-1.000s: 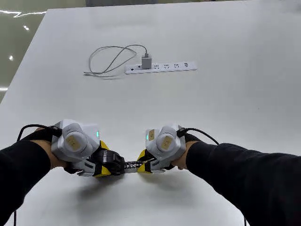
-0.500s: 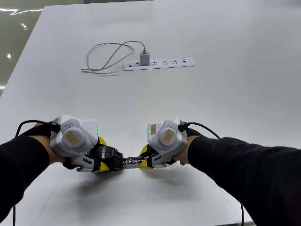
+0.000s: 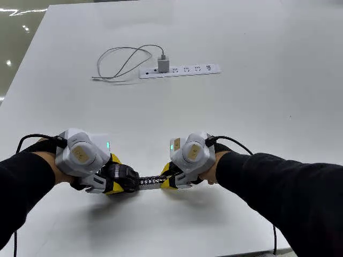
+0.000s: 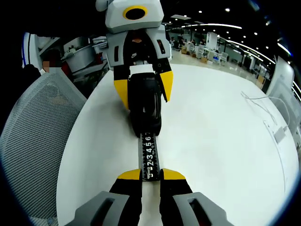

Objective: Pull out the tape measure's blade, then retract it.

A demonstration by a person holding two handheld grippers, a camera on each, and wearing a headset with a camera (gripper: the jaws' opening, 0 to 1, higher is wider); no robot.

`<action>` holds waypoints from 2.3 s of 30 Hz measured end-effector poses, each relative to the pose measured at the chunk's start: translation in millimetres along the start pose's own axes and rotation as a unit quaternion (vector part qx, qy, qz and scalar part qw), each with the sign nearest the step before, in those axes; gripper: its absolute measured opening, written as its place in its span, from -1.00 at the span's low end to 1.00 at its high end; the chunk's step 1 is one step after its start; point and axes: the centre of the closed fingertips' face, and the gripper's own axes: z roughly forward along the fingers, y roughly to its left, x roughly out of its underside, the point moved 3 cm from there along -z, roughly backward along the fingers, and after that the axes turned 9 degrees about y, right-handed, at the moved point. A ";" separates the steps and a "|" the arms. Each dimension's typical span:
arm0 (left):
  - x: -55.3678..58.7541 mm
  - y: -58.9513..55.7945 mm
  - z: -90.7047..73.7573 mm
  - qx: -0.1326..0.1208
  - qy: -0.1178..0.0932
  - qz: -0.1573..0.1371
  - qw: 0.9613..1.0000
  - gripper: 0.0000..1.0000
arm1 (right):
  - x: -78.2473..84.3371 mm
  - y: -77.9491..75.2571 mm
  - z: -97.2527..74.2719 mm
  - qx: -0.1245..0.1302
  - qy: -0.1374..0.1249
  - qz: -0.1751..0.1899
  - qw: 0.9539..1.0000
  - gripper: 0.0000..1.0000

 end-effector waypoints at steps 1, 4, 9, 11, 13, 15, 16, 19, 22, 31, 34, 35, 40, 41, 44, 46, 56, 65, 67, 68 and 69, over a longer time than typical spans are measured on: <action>0.0 0.0 0.0 0.000 0.000 0.000 1.000 -0.39 | 0.6 -0.3 -0.5 0.000 0.000 0.000 1.000 -0.80; 0.0 0.1 0.2 0.000 0.000 -0.001 1.000 -0.39 | 2.7 -0.7 -1.6 0.000 0.001 0.000 1.000 -0.81; 0.0 0.0 0.3 -0.001 0.001 -0.001 1.000 -0.39 | 5.2 -1.1 -2.2 0.000 0.003 -0.001 1.000 -0.80; 0.0 -0.1 0.3 0.000 0.001 -0.001 1.000 -0.39 | 5.7 -0.9 -2.6 -0.001 0.003 -0.001 1.000 -0.80; -0.1 -0.3 0.2 0.000 0.001 -0.001 1.000 -0.39 | 6.2 -0.7 -3.0 -0.001 0.003 -0.001 1.000 -0.81; -0.2 -0.3 0.2 -0.001 0.001 -0.002 1.000 -0.39 | 7.1 -0.3 -3.8 -0.001 0.004 0.000 1.000 -0.81; -0.3 -0.3 0.2 -0.001 0.001 -0.002 1.000 -0.40 | 7.5 -0.2 -4.1 -0.001 0.003 0.000 1.000 -0.81; -0.3 -0.3 0.1 -0.001 0.002 -0.002 1.000 -0.39 | 8.9 0.2 -5.9 -0.001 0.003 0.002 1.000 -0.81; -0.2 -0.2 0.0 -0.001 0.002 -0.002 1.000 -0.39 | 10.0 0.1 -6.6 -0.001 0.003 0.003 1.000 -0.81; -0.6 -0.3 0.1 -0.003 0.003 -0.003 1.000 -0.40 | 13.5 0.1 -9.1 0.001 0.005 0.001 1.000 -0.81; -0.4 0.0 0.2 -0.003 0.002 -0.003 1.000 -0.40 | 14.9 0.1 -10.0 0.001 0.006 0.000 1.000 -0.81; -0.4 0.0 0.2 -0.003 0.002 -0.003 1.000 -0.40 | 15.7 0.1 -10.5 0.001 0.006 0.001 1.000 -0.81; -0.8 -0.4 0.3 -0.004 0.001 -0.003 1.000 -0.40 | 18.3 0.1 -12.4 0.002 0.006 0.001 1.000 -0.80; -0.9 -0.5 0.3 -0.004 0.002 -0.003 1.000 -0.40 | 18.8 0.4 -12.8 0.002 0.006 0.001 1.000 -0.80; -1.0 -0.5 0.5 -0.005 0.002 -0.003 1.000 -0.40 | 19.9 0.3 -13.5 0.002 0.006 0.001 1.000 -0.80; -1.1 -0.5 0.7 -0.005 0.001 -0.003 1.000 -0.40 | 20.6 0.1 -13.8 0.002 0.006 0.002 1.000 -0.80; -1.9 -1.1 1.4 -0.005 0.001 -0.003 1.000 -0.40 | 27.6 -0.8 -18.3 0.002 0.007 0.006 1.000 -0.81; -1.4 -1.0 1.4 -0.003 0.000 -0.003 1.000 -0.39 | 31.9 -1.7 -20.4 0.001 0.007 0.009 1.000 -0.81; -1.1 -0.9 1.5 -0.004 0.000 -0.003 1.000 -0.39 | 31.9 -1.5 -20.3 0.000 0.005 0.008 1.000 -0.81; -1.2 -1.0 1.6 -0.005 0.000 -0.001 1.000 -0.39 | 31.8 -1.5 -20.2 0.000 0.005 0.007 1.000 -0.81; -1.2 -1.3 1.6 -0.006 0.001 0.000 1.000 -0.40 | 31.8 -1.5 -20.1 0.000 0.006 0.006 1.000 -0.81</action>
